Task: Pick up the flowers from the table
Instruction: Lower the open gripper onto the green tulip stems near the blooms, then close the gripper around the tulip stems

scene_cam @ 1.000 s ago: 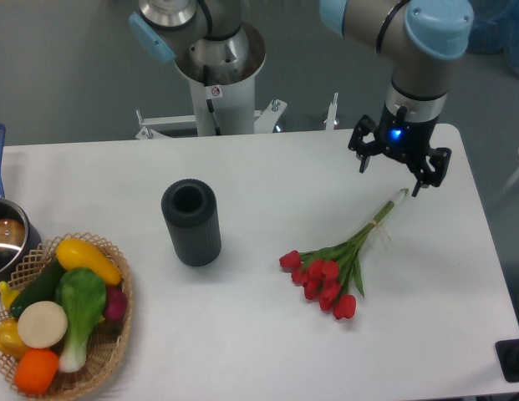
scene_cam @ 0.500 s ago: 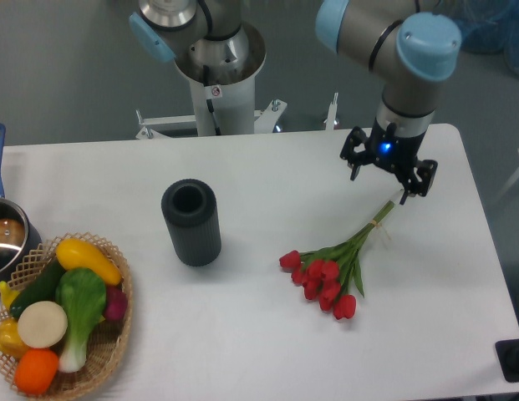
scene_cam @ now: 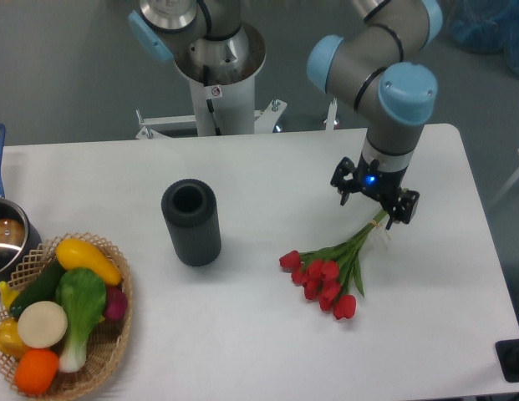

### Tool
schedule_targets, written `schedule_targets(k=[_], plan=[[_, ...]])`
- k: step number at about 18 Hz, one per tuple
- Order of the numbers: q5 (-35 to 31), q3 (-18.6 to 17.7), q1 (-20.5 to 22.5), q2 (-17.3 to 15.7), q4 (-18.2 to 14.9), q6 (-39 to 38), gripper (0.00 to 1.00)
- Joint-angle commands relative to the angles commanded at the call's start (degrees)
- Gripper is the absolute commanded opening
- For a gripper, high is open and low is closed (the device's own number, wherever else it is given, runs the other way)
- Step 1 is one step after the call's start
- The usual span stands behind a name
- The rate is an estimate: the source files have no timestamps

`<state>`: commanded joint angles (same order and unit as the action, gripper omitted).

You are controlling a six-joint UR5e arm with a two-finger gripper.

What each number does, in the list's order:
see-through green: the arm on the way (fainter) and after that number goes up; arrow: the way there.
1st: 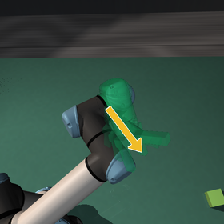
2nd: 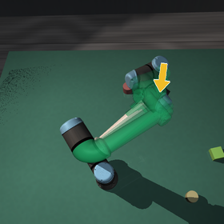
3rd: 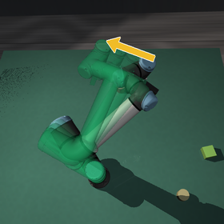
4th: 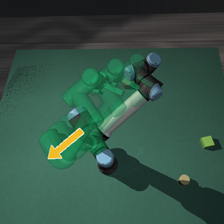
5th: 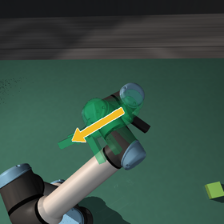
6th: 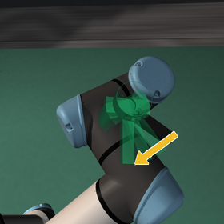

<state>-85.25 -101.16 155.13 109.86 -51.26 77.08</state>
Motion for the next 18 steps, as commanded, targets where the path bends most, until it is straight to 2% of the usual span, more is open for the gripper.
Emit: schedule_targets(k=[1,6,9,13,17,18], plan=[[0.00,-0.61,-0.09,0.44,1.24,0.00,1.00],[-0.26,-0.62,-1.58,2.46,2.21,-0.62,1.00],[-0.26,-0.80,-2.63,4.30,5.63,-0.70,1.00],[-0.26,-1.32,-3.25,5.27,6.08,-0.70,0.98],[-0.26,-1.24,-3.60,5.72,6.17,-0.88,0.73],[-0.26,-1.24,-3.95,5.89,6.17,-0.79,0.63]])
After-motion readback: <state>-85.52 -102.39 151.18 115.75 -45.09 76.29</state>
